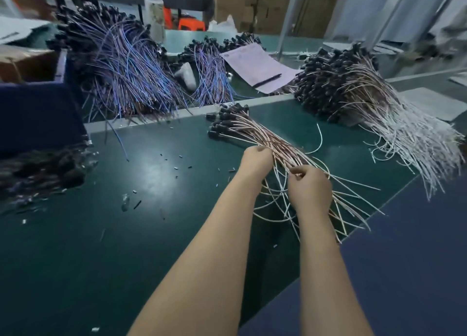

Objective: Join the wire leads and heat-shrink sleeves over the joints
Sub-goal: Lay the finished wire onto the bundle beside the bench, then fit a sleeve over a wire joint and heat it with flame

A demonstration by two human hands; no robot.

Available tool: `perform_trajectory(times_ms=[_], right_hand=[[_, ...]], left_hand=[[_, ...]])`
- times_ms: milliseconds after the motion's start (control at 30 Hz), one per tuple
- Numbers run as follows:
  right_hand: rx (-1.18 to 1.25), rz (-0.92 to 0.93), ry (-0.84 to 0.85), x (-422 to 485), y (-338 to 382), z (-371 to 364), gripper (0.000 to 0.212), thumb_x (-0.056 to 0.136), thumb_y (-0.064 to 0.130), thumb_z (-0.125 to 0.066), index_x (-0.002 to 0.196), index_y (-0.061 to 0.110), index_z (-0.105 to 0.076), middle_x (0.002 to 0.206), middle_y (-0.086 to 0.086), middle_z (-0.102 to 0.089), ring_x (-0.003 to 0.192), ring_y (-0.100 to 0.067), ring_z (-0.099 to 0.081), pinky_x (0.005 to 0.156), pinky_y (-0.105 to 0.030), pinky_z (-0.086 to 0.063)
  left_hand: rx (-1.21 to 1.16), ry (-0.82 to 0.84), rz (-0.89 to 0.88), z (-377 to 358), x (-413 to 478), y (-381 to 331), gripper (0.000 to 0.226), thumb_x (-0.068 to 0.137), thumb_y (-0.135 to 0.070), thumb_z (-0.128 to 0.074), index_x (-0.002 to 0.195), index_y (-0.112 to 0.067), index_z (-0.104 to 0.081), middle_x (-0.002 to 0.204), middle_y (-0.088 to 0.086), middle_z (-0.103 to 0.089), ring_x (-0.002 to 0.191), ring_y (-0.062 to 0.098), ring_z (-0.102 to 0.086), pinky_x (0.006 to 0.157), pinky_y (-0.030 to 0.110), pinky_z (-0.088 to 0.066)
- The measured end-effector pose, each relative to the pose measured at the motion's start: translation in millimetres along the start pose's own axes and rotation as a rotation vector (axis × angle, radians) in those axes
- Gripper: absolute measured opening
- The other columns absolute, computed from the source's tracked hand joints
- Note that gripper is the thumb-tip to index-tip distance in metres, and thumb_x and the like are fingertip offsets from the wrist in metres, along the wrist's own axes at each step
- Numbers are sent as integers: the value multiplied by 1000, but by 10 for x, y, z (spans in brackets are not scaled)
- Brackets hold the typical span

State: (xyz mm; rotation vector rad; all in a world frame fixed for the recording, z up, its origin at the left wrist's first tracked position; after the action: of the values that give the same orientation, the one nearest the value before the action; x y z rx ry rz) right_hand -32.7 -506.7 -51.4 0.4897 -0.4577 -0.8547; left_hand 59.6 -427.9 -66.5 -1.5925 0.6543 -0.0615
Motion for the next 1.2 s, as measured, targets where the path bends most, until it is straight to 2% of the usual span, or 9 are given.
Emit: perform_trajectory(times_ms=[100, 200, 267, 400, 567, 800, 967, 1067, 1200], right_hand=[[100, 13, -62, -45, 122, 38, 25, 92, 15, -52, 113, 13, -64, 108, -8, -67, 101, -28, -58, 71, -27, -34], [272, 123, -75, -153, 496, 80, 23, 91, 14, -52, 109, 11, -64, 104, -9, -67, 98, -27, -59, 77, -30, -42], [351, 245, 28, -290, 860, 27, 21, 90, 14, -54, 107, 10, -66, 102, -8, -69, 96, -26, -61, 82, -32, -45], [456, 417, 285, -709, 1573, -212, 11, 90, 19, -59, 99, 17, -65, 88, 1, -66, 84, -15, -61, 70, -18, -40], [478, 552, 509, -1402, 2307, -614, 14, 89, 23, -61, 99, 16, -68, 90, -1, -70, 91, -17, -64, 70, -16, -38], [486, 728, 825, -2468, 3015, -1179, 25, 91, 14, -54, 110, 19, -68, 96, -2, -71, 89, -18, -64, 75, -25, -48], [546, 786, 1097, -3095, 3388, -1469, 32, 89, 9, -52, 116, 20, -66, 99, 2, -66, 89, -12, -58, 85, -36, -49], [592, 603, 1311, -3327, 3525, -1554, 15, 93, 12, -52, 87, 15, -66, 73, 9, -62, 77, -10, -51, 66, -25, -46], [632, 530, 1292, -3360, 3564, -1633, 32, 91, 0, -52, 60, 6, -55, 51, 7, -52, 54, -7, -44, 48, -14, -35]], left_hand=[[-49, -29, -60, 134, -26, -116, 20, 94, -9, -44, 77, -13, -54, 82, 8, -57, 83, 22, -55, 86, 33, -48], [-139, -84, -144, 380, -152, -319, 20, 95, -8, -45, 79, -13, -56, 76, 1, -59, 72, 12, -56, 74, 28, -46], [-224, -145, -219, 640, -303, -482, 23, 95, -6, -44, 77, -16, -55, 78, -1, -60, 70, 9, -56, 69, 24, -45], [-365, -309, -356, 1314, -715, -719, 19, 93, -2, -43, 85, -15, -54, 83, -2, -61, 72, 7, -56, 54, 14, -46], [-397, -690, -481, 2393, -1253, -730, 19, 92, -2, -45, 84, -16, -56, 86, 2, -58, 74, 11, -52, 73, 26, -44], [-541, -1085, -527, 3589, -2030, -541, 18, 92, -4, -40, 86, -18, -51, 76, -4, -50, 60, 7, -46, 48, 13, -37], [-637, -1289, -614, 4030, -2398, -518, 18, 89, 0, -37, 93, -12, -50, 83, 0, -49, 68, 12, -45, 63, 20, -37], [-682, -1363, -669, 4144, -2512, -541, 18, 89, 2, -38, 90, -11, -50, 92, 8, -50, 82, 19, -44, 72, 27, -35], [-741, -1357, -694, 4193, -2518, -546, 21, 88, 3, -38, 87, -13, -51, 95, 10, -51, 84, 18, -46, 75, 27, -37]])
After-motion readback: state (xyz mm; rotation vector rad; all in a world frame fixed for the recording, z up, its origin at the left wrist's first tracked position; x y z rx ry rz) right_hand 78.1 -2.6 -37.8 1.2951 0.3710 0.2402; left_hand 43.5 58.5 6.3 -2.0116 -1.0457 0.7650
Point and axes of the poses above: each hand's wrist, its own x-axis towards the middle knuckle, its own z-axis out of the back of the hand, y = z × x, the point moved 5 cm from there along x, towards the middle knuckle
